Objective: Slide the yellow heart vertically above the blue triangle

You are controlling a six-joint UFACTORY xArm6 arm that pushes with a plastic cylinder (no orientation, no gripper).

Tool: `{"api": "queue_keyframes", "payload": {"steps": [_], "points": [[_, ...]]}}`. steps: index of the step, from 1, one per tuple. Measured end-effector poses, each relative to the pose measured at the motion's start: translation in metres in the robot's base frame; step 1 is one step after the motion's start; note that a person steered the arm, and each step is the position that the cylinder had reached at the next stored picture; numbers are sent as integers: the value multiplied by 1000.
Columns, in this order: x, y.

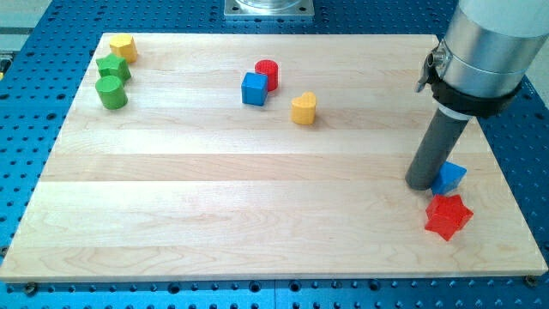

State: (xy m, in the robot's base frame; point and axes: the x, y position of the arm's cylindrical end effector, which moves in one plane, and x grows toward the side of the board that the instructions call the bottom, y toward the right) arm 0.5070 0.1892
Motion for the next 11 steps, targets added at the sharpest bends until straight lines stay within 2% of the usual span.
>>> {"api": "queue_keyframes", "payload": {"steps": [5, 6, 7, 8, 9, 11], "points": [[-24, -43], [-41, -109], [-53, -205], [-98, -228], [-126, -174], [-121, -4]]}}
